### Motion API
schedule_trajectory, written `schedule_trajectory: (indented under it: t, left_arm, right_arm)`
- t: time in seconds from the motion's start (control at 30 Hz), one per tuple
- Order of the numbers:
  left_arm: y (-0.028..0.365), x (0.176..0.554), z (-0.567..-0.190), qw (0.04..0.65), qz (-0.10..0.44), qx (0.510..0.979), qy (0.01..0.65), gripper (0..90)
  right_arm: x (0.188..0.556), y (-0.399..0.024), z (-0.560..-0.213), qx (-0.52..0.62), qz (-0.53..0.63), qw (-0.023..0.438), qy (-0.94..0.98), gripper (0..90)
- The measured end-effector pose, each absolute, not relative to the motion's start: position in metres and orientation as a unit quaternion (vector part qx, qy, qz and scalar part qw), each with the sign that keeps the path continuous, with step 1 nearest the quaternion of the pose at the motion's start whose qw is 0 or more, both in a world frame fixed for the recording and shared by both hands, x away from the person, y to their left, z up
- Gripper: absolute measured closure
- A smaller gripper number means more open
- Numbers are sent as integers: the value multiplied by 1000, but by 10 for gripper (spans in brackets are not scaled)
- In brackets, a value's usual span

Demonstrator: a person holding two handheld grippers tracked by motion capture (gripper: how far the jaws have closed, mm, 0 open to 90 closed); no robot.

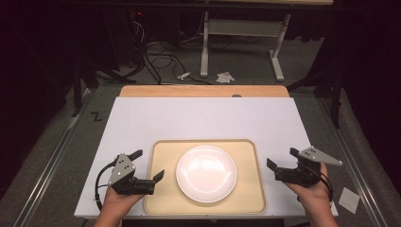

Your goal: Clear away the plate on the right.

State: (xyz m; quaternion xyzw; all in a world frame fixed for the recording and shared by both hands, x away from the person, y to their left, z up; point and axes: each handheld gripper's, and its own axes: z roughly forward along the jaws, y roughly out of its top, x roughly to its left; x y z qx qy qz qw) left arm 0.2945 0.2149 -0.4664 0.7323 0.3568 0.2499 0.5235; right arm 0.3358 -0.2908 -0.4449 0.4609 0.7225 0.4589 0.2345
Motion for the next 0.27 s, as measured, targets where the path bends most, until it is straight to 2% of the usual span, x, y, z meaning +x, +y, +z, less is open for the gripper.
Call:
schedule_trajectory:
  t: [0.27]
  left_arm:
    - [210,296,-467,516,248,737,358,3]
  right_arm:
    - [333,-297,-447,451,477,241,715,5]
